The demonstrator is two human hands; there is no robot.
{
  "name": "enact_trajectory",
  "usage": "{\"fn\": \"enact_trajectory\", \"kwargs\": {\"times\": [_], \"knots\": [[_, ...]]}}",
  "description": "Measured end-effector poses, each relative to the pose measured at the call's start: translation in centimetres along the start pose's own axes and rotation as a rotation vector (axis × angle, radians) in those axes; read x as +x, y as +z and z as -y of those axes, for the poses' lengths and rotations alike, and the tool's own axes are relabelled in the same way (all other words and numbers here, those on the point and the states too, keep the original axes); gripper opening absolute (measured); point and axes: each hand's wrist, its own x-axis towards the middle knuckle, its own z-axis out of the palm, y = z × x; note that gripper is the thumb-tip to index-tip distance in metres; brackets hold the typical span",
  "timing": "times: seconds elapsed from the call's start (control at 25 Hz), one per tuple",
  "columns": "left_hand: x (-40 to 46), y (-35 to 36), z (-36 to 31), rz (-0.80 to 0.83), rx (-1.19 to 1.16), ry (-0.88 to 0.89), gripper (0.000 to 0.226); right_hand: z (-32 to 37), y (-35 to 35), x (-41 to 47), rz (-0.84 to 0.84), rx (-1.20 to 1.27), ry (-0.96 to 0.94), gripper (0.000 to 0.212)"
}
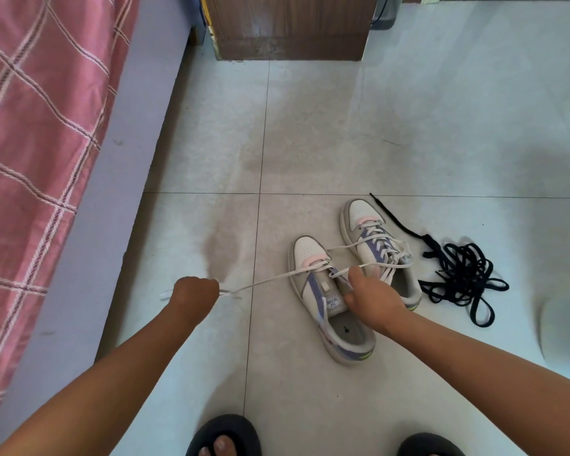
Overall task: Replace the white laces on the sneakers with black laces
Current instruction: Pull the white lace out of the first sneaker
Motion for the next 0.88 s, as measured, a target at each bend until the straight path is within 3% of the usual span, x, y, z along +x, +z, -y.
{"fn": "enact_trajectory", "kwargs": {"times": [0.12,0.16,0.28,0.32,0.44,0.56,0.68,0.88], "knots": [[0.0,0.4,-1.0,-0.24,-0.231,0.031,0.03,0.1,-0.3,-0.3,0.007,0.087,0.007,0.014],[-0.3,-0.5,-2.2,-0.237,-0.4,0.039,0.038,0.3,-0.1,-0.5,0.019,0.12,-0.002,0.015],[-1.3,-4.6,-6.9,0.036,-0.946,0.036,0.048,2.0,0.1,-1.4,0.027,0.154,-0.072,0.018],[-1.6,-5.8,-8.4,0.067,-0.991,0.048,0.049,2.7,-0.3,-1.4,-0.034,0.111,-0.09,0.022],[-1.6,-6.3,-11.1,0.066,-0.685,0.065,0.04,3.3,-1.7,0.5,-0.208,-0.018,-0.1,0.032],[-1.2,-5.5,-11.6,0.09,-0.544,-0.011,0.032,3.0,-1.6,2.6,-0.054,-0.007,-0.026,0.032],[-1.1,-5.1,-12.1,0.03,-0.53,-0.016,0.033,3.4,-0.6,3.0,-0.021,-0.021,0.058,0.03],[-0.7,-5.4,-10.9,-0.015,-0.357,0.009,0.026,3.4,-1.1,3.3,0.046,-0.061,-0.049,0.023]]}}
